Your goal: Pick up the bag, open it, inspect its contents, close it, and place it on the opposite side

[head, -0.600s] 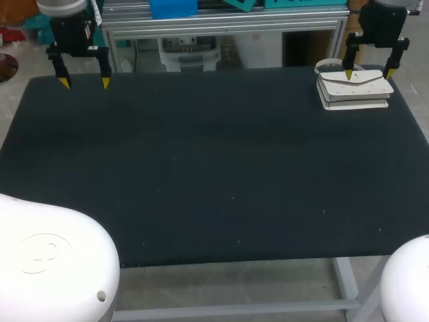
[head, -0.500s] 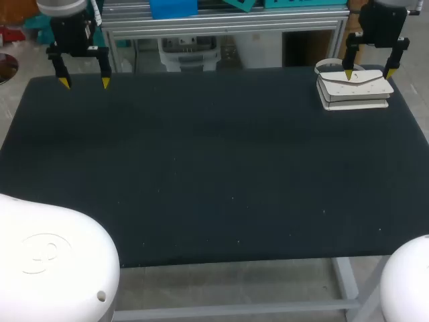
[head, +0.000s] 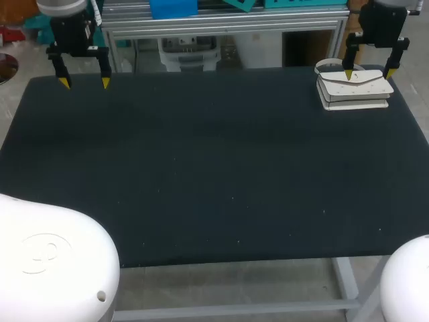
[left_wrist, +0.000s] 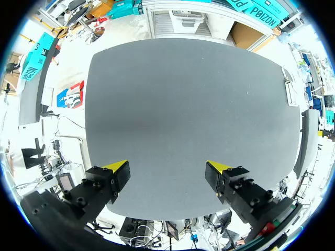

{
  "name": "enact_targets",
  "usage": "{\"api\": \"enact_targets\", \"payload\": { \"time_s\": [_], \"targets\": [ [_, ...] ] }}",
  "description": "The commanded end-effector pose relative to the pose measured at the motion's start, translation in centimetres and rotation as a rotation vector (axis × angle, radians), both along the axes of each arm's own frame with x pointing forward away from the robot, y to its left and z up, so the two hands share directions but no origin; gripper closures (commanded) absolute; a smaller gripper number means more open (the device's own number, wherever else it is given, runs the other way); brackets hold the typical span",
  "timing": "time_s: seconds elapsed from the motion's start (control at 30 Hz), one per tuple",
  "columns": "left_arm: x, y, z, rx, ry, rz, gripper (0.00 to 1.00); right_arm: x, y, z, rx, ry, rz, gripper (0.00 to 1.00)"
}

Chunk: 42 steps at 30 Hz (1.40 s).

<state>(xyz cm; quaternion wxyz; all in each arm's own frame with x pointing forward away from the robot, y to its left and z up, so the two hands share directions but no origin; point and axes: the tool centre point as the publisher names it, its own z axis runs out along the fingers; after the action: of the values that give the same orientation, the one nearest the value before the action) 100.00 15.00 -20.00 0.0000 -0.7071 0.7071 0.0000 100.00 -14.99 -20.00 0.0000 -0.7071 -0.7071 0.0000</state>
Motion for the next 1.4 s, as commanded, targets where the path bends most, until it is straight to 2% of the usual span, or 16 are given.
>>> {"api": "enact_targets", "payload": {
  "time_s": [0.03,0.2,0.37,0.63,0.87,1.03,1.13,1.4],
  "targets": [
    [-0.1,-0.1,0.0,0.004,-0.006,-0.012,0.00,0.0,0.0,0.0,0.000,0.000,0.000,0.00],
    [-0.7,-1.1,0.5,-0.011,-0.092,-0.109,0.00,0.1,-0.4,0.0,0.021,0.002,-0.002,0.00],
    [-1.9,-2.4,0.9,-0.120,-0.214,-0.301,0.00,0.3,-2.1,-0.2,0.092,0.013,-0.016,0.00],
    [-3.8,-5.2,-0.6,-0.233,-0.382,-0.677,0.00,1.5,-5.5,-1.6,0.223,0.056,-0.010,0.00],
    [-5.1,-7.0,-2.2,-0.378,-0.482,-0.992,0.00,3.6,-7.8,-2.7,0.295,0.090,0.002,0.00],
    [-6.2,-8.2,-2.9,-0.418,-0.555,-1.174,0.00,4.9,-9.2,-3.1,0.337,0.106,0.005,0.00],
    [-6.2,-9.1,-3.2,-0.387,-0.542,-1.189,0.00,5.5,-9.7,-3.3,0.341,0.110,0.007,0.00],
    [-6.2,-9.1,-3.2,-0.387,-0.542,-1.189,0.00,6.1,-11.0,-4.0,0.337,0.113,-0.044,0.00]
  ]
}}
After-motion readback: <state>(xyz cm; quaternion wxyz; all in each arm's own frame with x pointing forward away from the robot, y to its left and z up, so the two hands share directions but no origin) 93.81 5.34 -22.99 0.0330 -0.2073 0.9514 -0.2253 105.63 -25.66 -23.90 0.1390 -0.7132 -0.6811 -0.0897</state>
